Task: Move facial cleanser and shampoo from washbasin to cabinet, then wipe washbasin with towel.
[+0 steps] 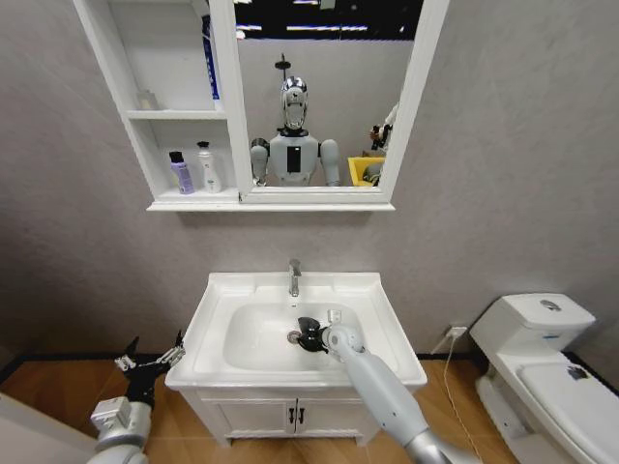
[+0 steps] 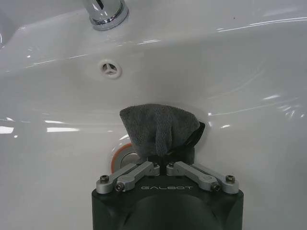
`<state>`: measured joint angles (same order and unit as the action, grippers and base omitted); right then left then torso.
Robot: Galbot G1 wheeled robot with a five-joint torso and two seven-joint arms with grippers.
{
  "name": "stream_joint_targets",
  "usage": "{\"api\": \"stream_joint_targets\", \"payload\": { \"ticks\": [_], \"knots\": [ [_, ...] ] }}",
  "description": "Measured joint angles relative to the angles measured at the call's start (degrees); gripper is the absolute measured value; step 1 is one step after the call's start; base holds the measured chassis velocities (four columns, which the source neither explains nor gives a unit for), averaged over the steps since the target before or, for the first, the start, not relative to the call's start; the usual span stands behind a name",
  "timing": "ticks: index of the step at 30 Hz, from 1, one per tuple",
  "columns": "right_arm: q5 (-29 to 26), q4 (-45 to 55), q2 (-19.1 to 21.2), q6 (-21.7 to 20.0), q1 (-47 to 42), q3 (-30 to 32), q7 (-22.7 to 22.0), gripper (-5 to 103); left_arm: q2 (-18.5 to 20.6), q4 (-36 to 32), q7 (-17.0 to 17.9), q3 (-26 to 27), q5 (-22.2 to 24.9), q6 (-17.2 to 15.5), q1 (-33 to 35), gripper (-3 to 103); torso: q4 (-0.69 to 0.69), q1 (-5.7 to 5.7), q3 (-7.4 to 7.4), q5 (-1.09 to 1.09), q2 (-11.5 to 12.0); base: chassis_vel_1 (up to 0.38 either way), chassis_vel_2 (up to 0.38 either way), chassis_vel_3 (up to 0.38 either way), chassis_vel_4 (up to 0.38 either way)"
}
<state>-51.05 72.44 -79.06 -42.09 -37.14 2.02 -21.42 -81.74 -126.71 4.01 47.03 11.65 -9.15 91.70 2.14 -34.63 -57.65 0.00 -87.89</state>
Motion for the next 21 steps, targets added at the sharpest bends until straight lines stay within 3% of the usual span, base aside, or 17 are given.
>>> {"api": "stream_joint_targets", "payload": {
  "ticks": [6,21],
  "knots": [
    [-0.9,0.1,0.7,0.0,-0.2,0.0,-2.3,2,0.0,0.0,0.0,0.0,0.0,0.0,0.0,100,0.01,0.00,0.00,0.00,0.0,0.000,0.000,0.000,0.000],
    [-4.9,8.1,7.7,-0.2,-2.1,2.1,-7.7,2,0.0,0.0,0.0,0.0,0.0,0.0,0.0,100,-0.01,0.00,0.00,0.01,0.0,0.000,0.000,0.000,0.000]
  ]
}}
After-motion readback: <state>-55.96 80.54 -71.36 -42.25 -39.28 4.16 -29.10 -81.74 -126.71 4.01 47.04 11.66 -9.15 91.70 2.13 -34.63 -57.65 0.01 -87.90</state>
